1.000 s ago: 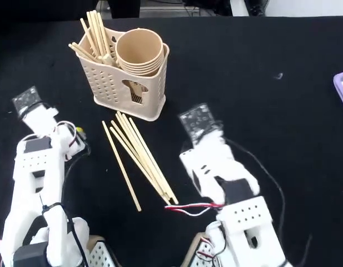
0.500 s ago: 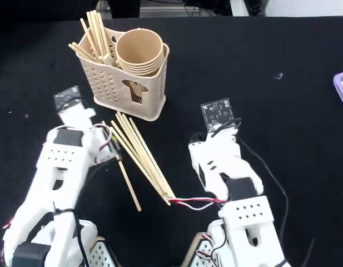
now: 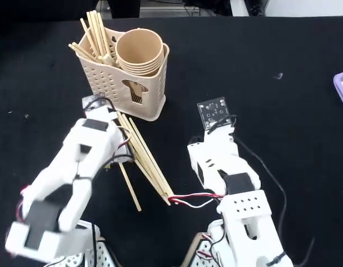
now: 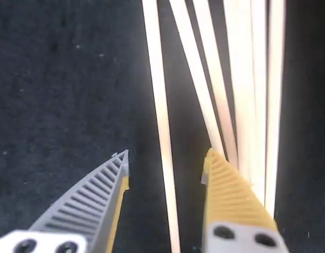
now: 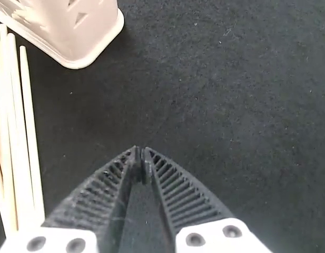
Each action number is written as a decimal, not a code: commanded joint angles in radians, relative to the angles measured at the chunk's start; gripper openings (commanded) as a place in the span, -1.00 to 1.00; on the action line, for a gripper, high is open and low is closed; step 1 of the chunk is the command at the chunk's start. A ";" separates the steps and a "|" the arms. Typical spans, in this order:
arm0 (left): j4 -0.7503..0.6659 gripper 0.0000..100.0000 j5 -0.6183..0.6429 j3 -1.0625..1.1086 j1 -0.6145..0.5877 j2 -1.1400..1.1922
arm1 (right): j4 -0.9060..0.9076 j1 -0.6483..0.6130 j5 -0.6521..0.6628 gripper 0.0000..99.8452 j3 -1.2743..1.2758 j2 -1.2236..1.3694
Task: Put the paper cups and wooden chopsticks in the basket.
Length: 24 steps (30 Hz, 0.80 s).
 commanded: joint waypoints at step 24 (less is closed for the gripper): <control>-0.115 -0.54 0.117 -0.136 0.015 0.064 | -0.025 0.014 0.000 -0.97 -0.027 -0.001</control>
